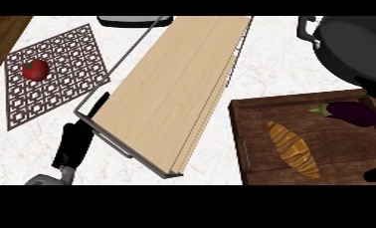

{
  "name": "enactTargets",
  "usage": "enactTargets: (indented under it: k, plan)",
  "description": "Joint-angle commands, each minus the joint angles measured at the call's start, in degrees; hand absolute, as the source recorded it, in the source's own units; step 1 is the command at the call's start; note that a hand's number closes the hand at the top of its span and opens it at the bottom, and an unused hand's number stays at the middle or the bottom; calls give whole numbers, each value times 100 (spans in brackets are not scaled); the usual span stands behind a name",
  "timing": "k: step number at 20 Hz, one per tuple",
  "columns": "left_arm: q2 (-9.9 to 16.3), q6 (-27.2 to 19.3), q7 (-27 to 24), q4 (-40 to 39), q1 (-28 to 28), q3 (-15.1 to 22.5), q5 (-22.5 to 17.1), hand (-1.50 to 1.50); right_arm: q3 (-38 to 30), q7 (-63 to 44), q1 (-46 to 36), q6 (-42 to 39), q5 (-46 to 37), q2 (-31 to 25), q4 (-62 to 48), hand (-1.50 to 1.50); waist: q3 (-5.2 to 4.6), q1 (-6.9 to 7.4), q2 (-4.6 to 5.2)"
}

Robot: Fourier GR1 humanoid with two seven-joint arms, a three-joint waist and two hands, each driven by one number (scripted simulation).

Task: Pick the croissant from the tray and place it in the tiered shelf

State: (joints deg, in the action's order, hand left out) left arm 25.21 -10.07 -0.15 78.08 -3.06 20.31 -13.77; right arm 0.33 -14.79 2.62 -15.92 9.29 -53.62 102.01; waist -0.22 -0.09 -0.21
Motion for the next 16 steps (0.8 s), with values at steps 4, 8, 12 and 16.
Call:
enactTargets:
  k: [4,8,12,16]
  plan:
    - [-174,21,44,-10,-110,125,96,0,828,-1973,-443,161,-1742,-829,1045,-150,-5,130,30]
    - [-59,169,187,-109,-212,-32,109,0,1981,-3233,-929,279,-2389,106,1598,-150,14,140,36]
    - [-284,183,-58,-120,34,-112,230,0,2228,-3704,-1362,-309,-2397,763,1214,-150,20,66,24]
    - [-280,141,92,-201,-103,-152,344,0,2870,-5173,-1871,-491,-2446,1569,1372,-150,16,66,20]
